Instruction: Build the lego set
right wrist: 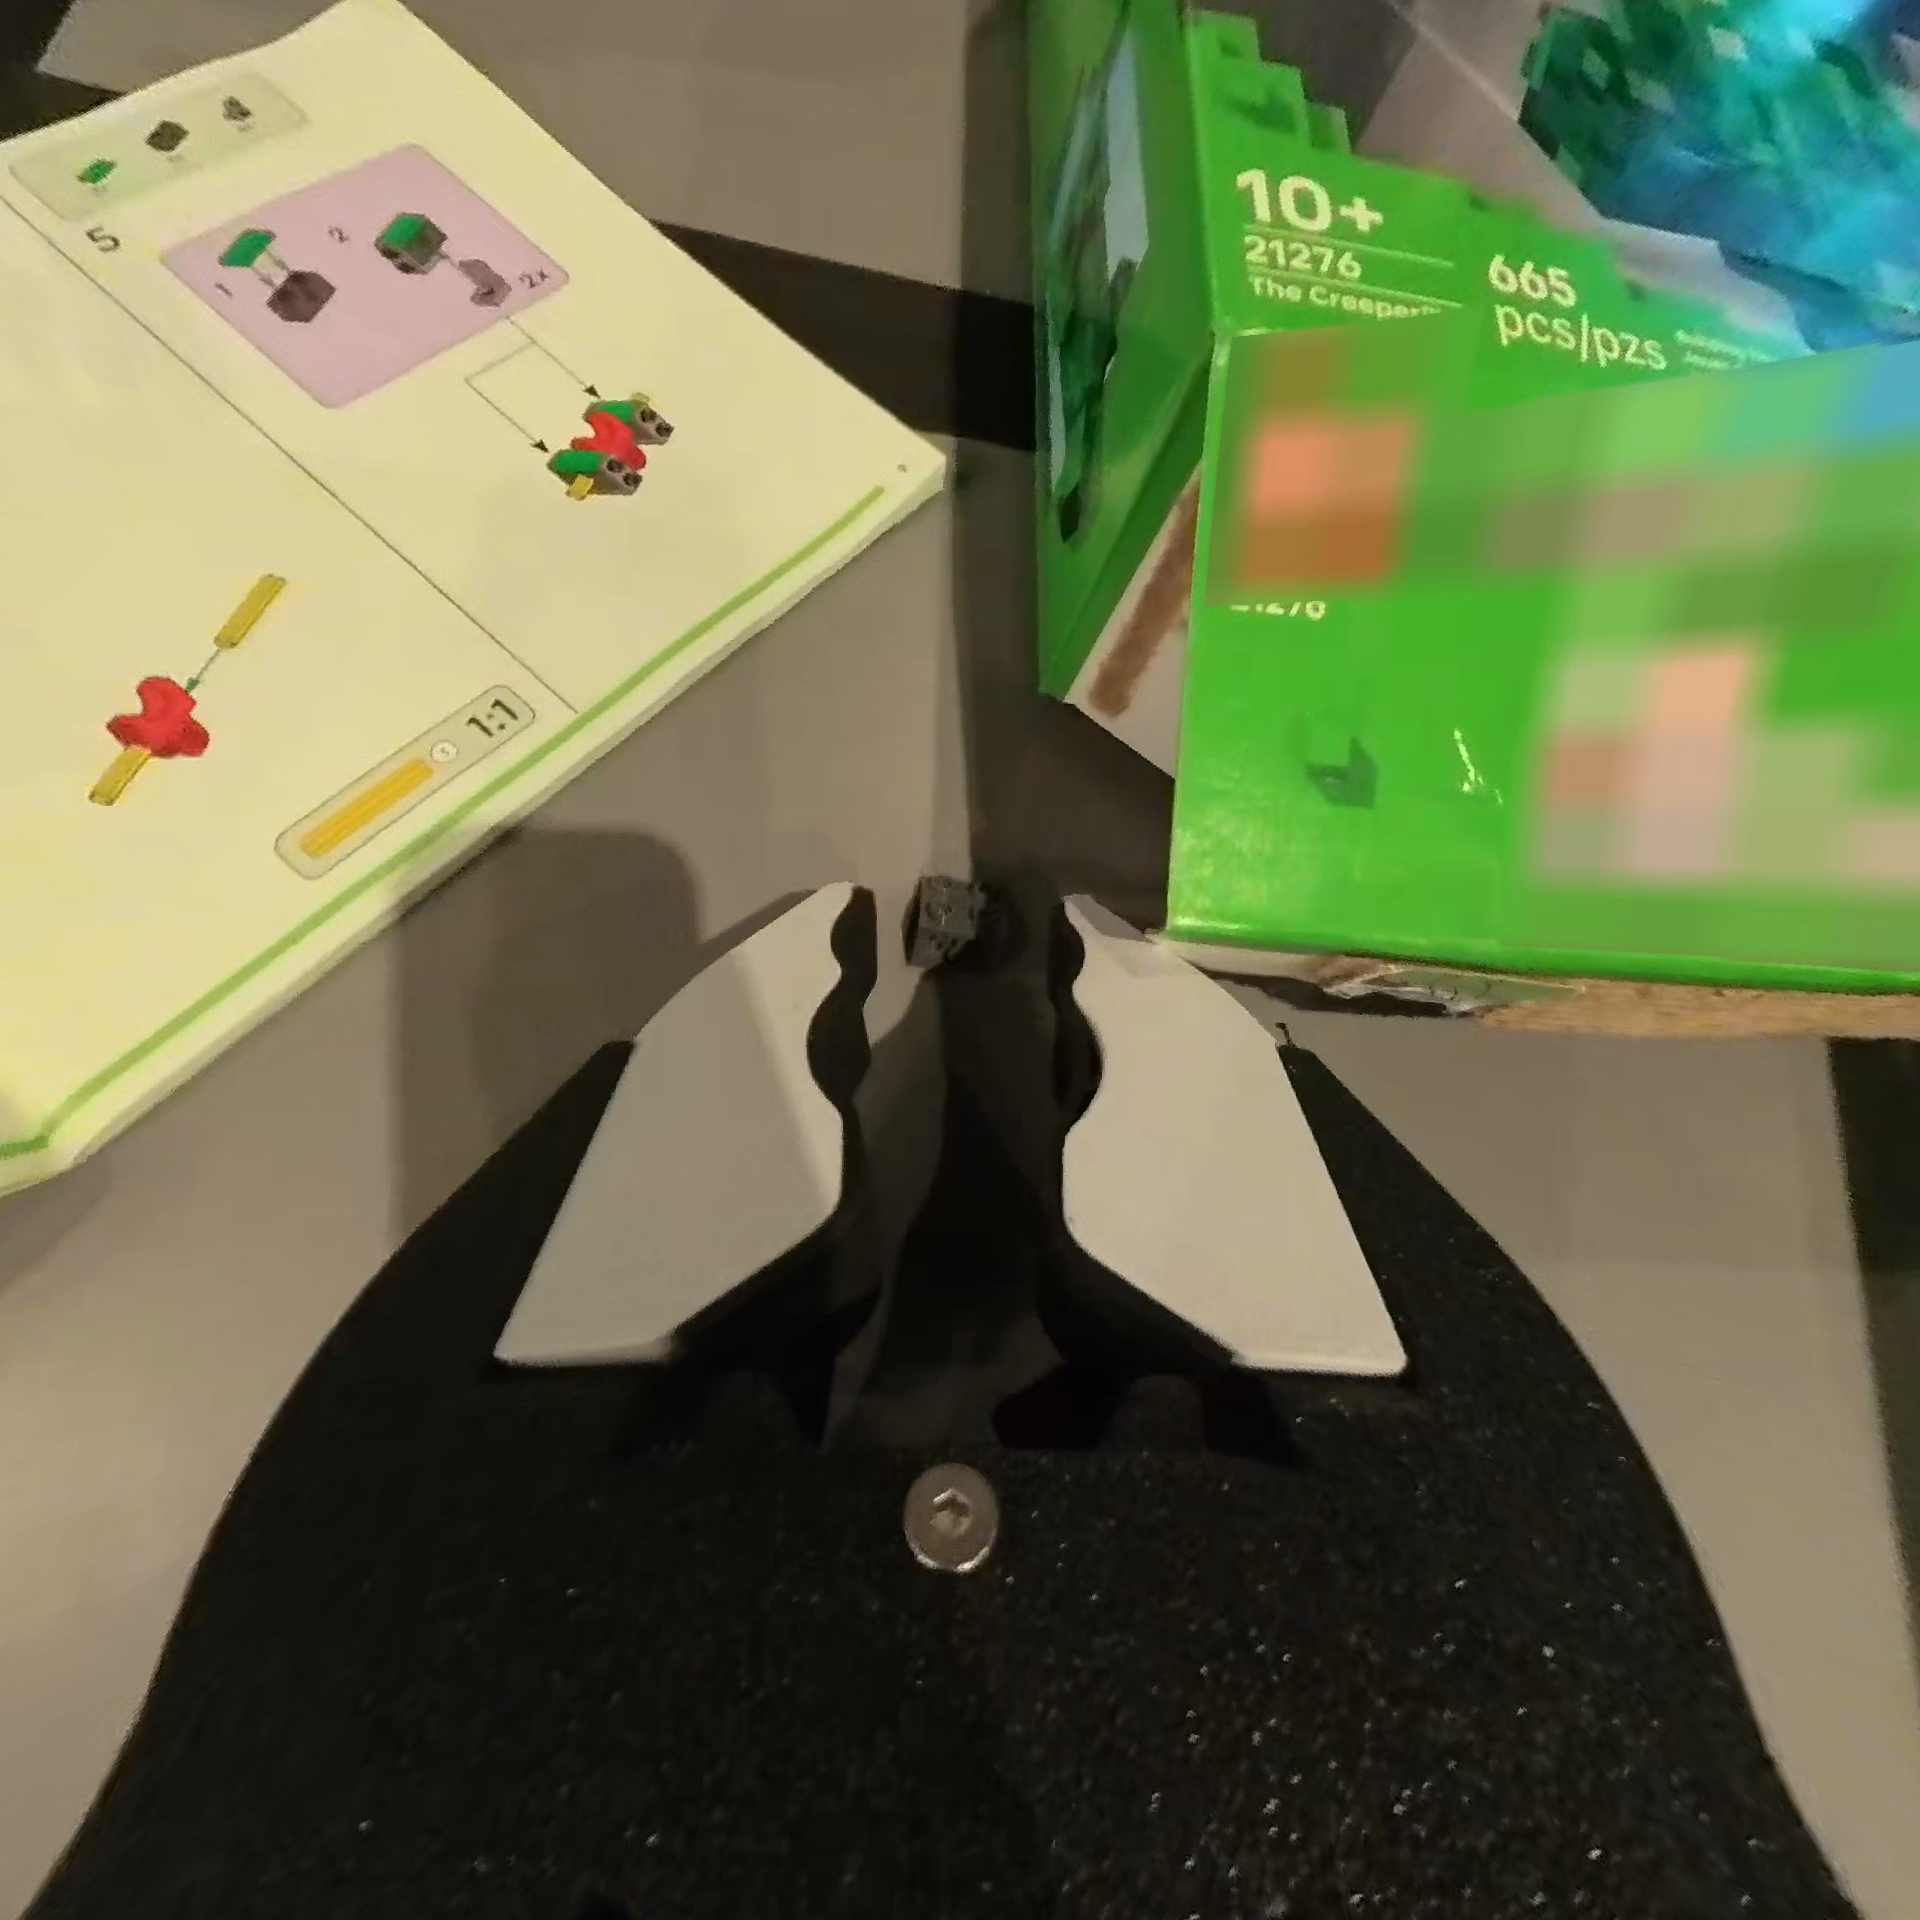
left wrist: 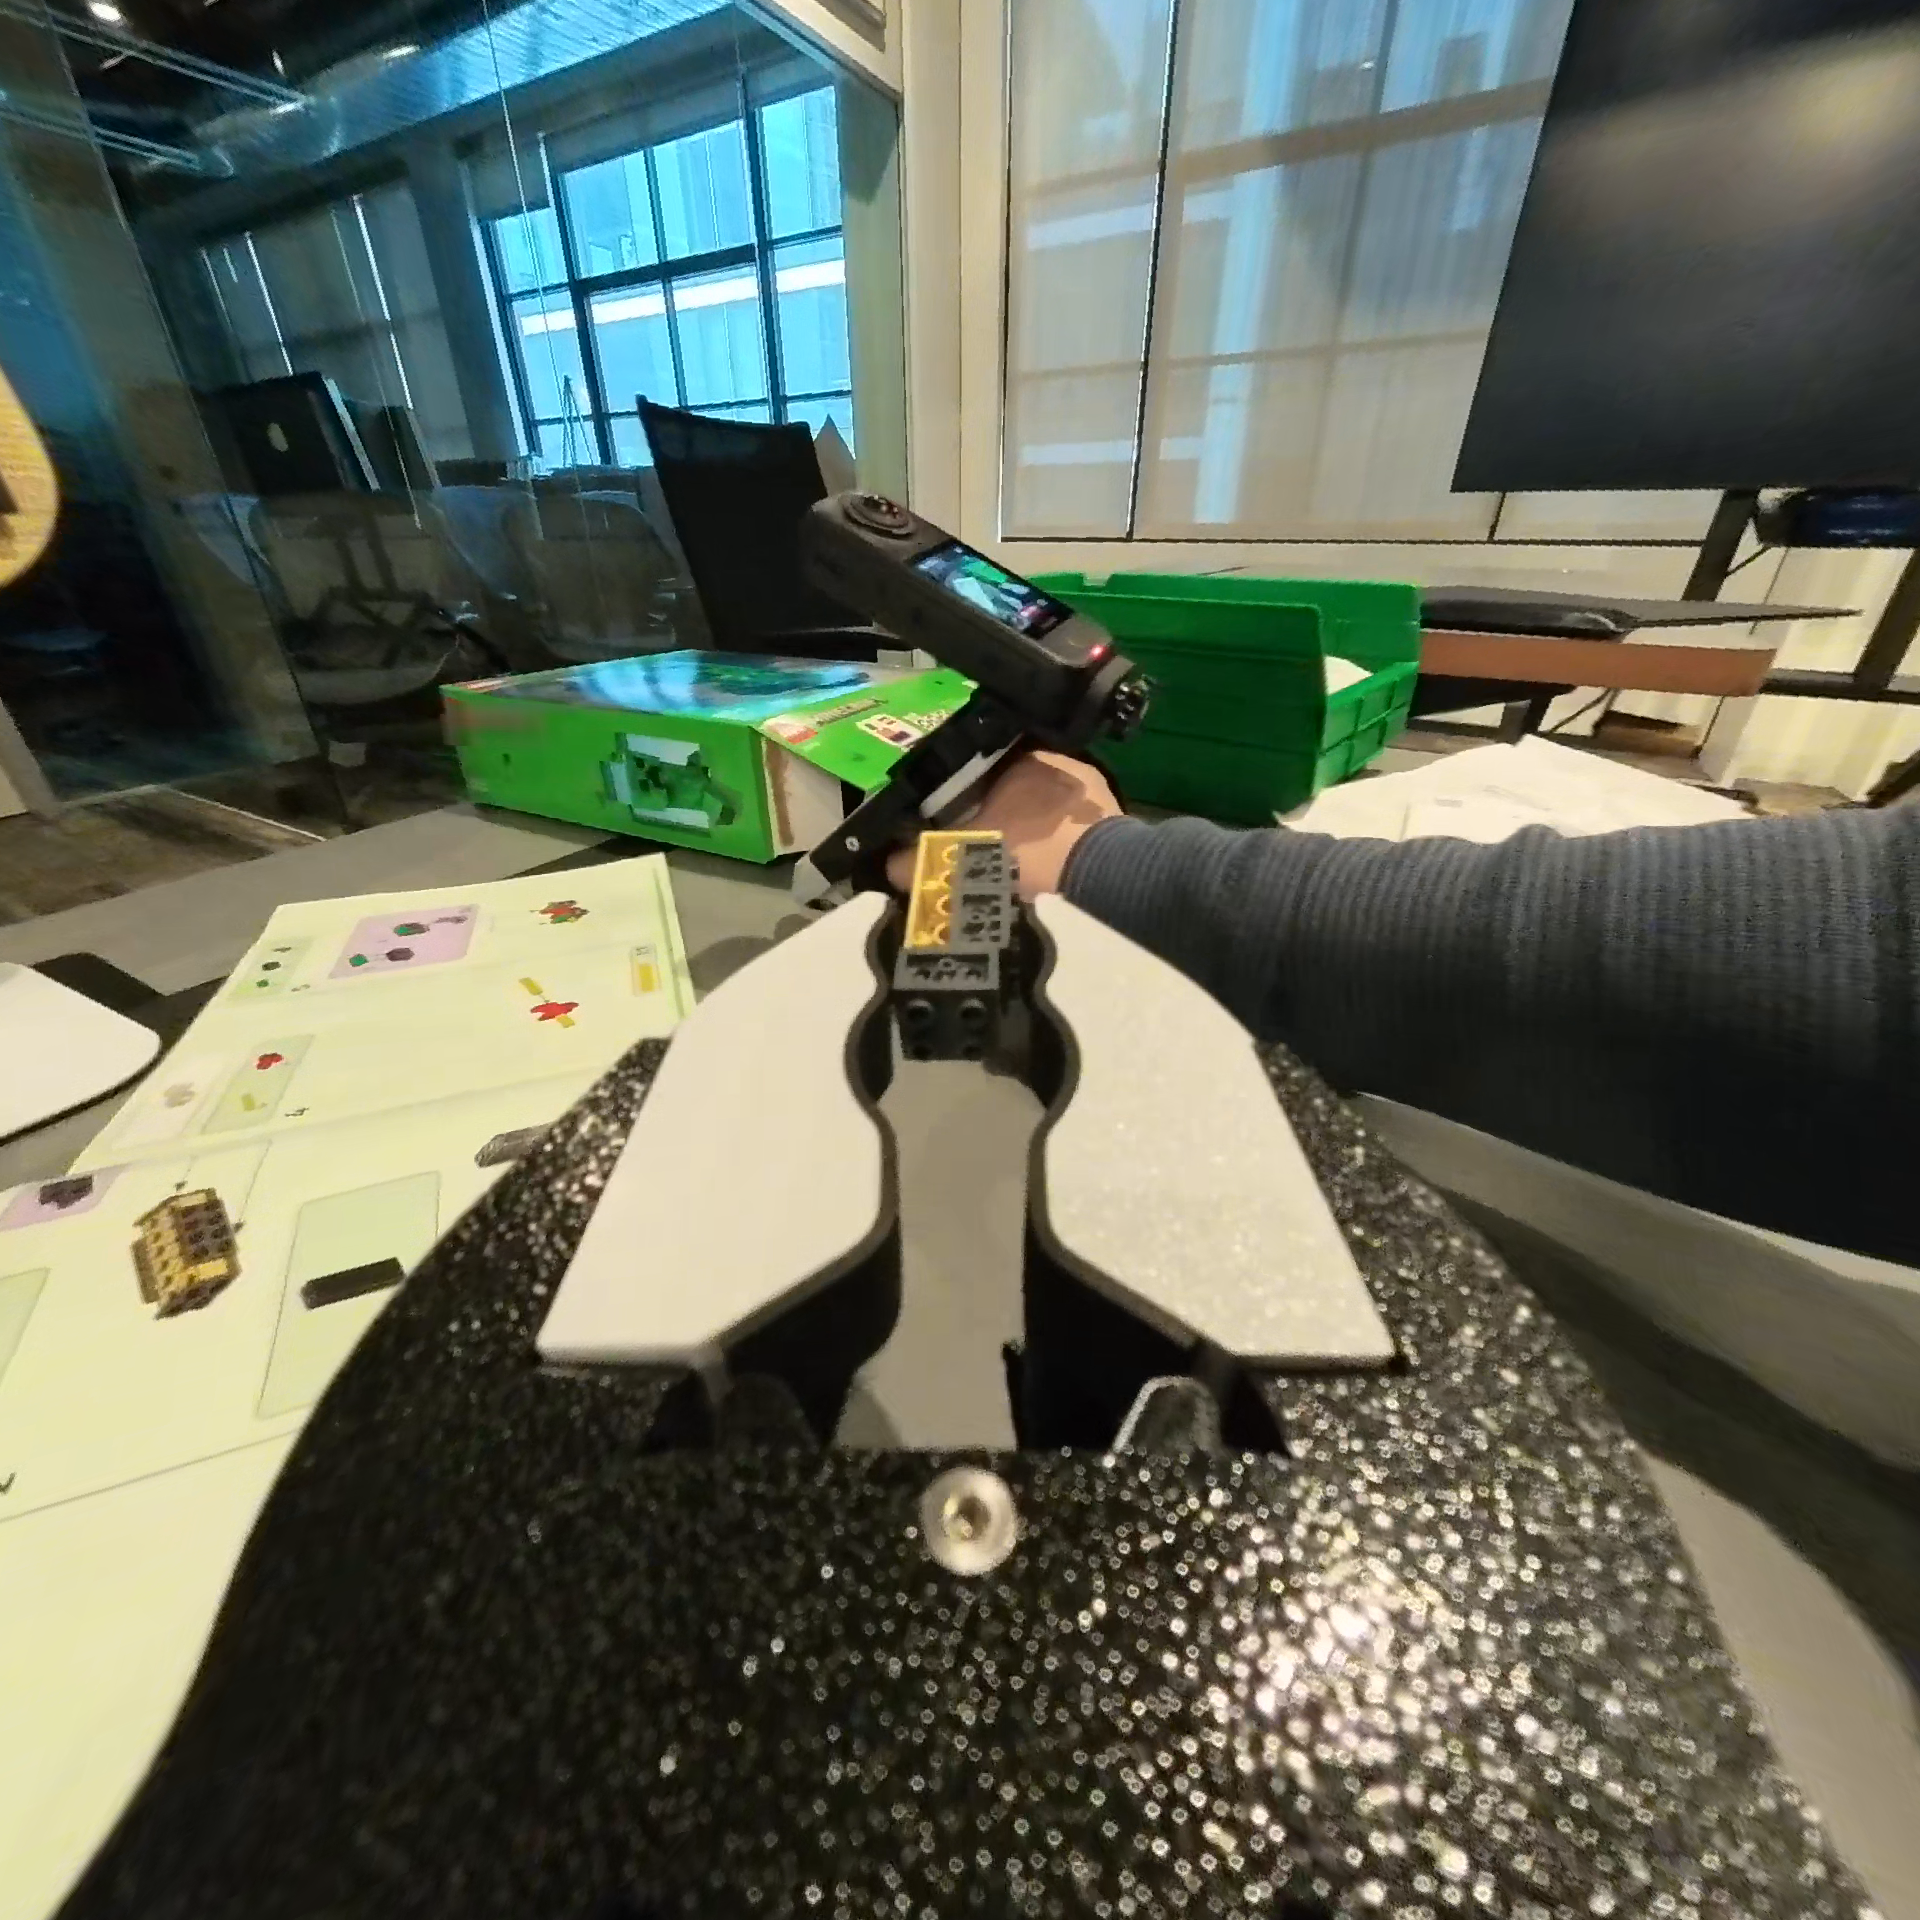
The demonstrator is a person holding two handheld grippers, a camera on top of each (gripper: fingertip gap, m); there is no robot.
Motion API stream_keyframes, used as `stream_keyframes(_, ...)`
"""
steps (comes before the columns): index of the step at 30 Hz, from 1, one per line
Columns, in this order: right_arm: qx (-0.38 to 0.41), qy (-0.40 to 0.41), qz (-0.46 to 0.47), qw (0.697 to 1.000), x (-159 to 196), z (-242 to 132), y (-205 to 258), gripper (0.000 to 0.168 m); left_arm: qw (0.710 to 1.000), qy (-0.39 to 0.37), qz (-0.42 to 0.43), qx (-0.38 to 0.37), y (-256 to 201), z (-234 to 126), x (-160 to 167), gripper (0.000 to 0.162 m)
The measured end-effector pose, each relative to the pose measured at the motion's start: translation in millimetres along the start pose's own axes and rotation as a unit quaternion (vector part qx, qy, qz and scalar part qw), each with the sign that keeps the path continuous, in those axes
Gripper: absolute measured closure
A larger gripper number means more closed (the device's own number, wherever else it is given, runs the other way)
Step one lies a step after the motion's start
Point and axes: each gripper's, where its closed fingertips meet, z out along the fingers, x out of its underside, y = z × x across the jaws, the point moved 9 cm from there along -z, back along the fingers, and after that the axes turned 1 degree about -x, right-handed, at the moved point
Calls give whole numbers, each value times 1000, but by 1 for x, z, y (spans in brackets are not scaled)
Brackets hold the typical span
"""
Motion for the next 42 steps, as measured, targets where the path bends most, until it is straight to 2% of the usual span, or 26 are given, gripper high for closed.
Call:
stream_keyframes(9,-53,18,36,998,-1,7,-8,141,1000,14,12,3,-2,3,1,141)
stream_keyframes(11,-70,16,42,996,-1,8,-9,154,1000,19,17,4,-3,4,2,141)
stream_keyframes(16,-68,14,3,998,0,5,-9,154,1000,24,20,6,-4,5,2,141)
stream_keyframes(25,-123,-7,-31,992,13,-41,-3,154,999,37,33,11,-6,7,3,141)
stream_keyframes(29,-172,-35,-26,984,25,-64,-6,154,999,36,27,11,-5,7,3,141)
stream_keyframes(33,-303,-98,-60,946,34,-77,-7,154,999,35,30,14,-6,7,3,141)
stream_keyframes(35,-330,-115,-99,932,38,-79,-11,154,998,32,39,24,-8,7,3,141)
stream_keyframes(37,-393,-122,-148,899,41,-83,-9,154,998,28,50,37,-11,6,3,141)
stream_keyframes(38,-402,-119,-167,892,42,-85,-10,154,997,27,54,46,-12,6,3,141)
stream_keyframes(42,-479,-119,-262,829,61,-95,-5,154,996,25,66,64,-15,6,3,141)
